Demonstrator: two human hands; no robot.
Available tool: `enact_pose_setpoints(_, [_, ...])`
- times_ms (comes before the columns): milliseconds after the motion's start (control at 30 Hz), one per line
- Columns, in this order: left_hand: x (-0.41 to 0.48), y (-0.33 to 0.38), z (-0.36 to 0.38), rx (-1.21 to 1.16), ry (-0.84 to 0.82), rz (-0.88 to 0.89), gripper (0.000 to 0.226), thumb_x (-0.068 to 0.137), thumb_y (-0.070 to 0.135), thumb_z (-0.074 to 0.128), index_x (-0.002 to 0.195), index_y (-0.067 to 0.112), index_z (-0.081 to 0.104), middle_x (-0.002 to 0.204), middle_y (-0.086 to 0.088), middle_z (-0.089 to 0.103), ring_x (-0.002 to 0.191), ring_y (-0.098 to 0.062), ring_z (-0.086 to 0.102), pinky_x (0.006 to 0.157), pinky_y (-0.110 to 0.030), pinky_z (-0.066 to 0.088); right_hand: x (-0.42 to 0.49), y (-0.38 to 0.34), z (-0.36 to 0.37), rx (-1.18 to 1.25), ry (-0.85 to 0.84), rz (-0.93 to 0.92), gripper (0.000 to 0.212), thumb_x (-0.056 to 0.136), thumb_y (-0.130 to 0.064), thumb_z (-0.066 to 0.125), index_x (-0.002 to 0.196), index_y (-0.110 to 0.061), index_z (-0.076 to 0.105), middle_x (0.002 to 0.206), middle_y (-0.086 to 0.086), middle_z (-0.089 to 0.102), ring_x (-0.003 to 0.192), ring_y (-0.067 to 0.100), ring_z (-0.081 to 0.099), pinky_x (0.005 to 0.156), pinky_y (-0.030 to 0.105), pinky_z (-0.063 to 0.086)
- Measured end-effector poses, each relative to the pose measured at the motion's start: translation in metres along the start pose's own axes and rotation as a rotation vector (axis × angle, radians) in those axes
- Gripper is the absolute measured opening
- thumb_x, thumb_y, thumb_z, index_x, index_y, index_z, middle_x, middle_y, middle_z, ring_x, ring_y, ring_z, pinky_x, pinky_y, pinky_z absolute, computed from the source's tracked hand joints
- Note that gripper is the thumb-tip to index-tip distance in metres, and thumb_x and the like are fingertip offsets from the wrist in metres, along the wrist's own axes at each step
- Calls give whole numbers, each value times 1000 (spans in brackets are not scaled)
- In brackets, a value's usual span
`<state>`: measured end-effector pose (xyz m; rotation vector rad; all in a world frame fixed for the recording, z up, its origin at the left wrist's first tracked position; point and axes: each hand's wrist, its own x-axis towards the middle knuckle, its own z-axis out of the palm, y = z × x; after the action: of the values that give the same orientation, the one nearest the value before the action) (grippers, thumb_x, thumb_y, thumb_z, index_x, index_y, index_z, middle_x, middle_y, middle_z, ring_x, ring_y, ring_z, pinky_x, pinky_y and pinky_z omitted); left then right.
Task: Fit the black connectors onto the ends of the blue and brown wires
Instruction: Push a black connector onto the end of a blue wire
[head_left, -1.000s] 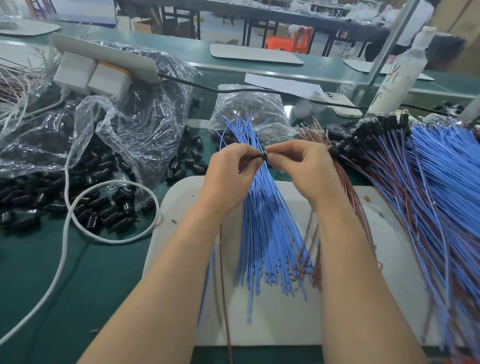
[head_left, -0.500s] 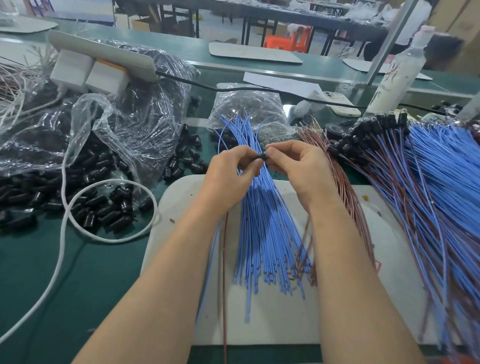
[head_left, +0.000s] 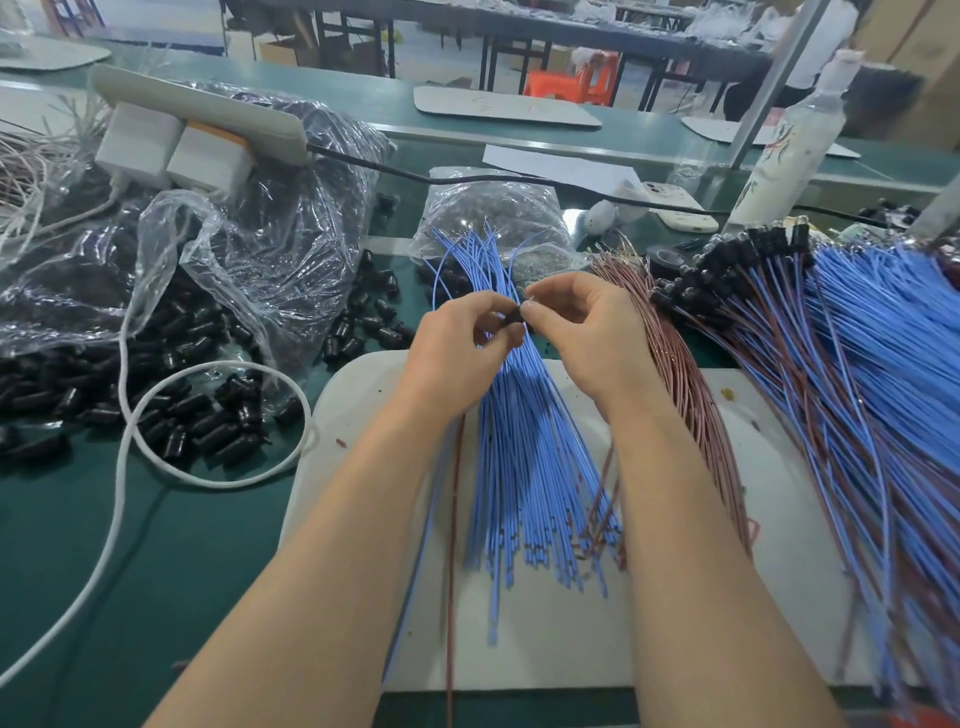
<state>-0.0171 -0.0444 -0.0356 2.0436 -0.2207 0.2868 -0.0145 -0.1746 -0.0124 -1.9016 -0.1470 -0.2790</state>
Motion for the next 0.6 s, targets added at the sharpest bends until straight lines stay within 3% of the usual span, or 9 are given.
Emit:
enact_pose_setpoints(133, [1, -3, -1, 9, 59, 9, 12, 90, 17, 63, 101, 19, 66, 80, 8, 66, 66, -9, 53, 63, -11, 39, 0, 0, -2, -38, 96, -22, 7, 86, -17, 67, 92, -16, 64, 78, -1, 67, 71, 9, 61, 75, 28, 52])
enact_pose_setpoints(267, [0, -2, 0, -82, 133, 31, 14, 91, 8, 59, 102, 15, 62, 87, 3, 70, 84, -12, 64, 79, -19, 48, -1, -3, -5, 57, 84, 24, 10, 86, -12, 64, 86, -21, 60, 68, 2, 61, 62, 11, 55, 67, 32, 49])
enact_pose_setpoints(400, [0, -2, 0, -131, 151, 55, 19, 90, 1, 57, 100, 16, 61, 91, 8, 67, 89, -1, 64, 87, -15, 48, -3, -5, 1, -13, 40, -16, 8, 91, -19, 61, 84, -23, 57, 75, 8, 66, 68, 22, 63, 77, 45, 54])
enact_pose_setpoints(500, [-1, -1, 1, -161, 147, 59, 21, 90, -1, 55, 99, 17, 60, 92, 7, 68, 89, 1, 63, 87, -13, 47, -3, -6, 2, -41, 26, -78, 5, 90, -14, 63, 89, -18, 60, 79, 3, 67, 75, 16, 65, 80, 40, 55])
enact_pose_setpoints(600, [-2, -1, 1, -170, 145, 57, 21, 90, -1, 55, 98, 17, 59, 90, 8, 67, 88, 2, 63, 85, -10, 47, -4, -8, 1, -42, 27, -139, 8, 86, -9, 66, 90, -16, 64, 79, -6, 65, 75, 5, 63, 77, 24, 53])
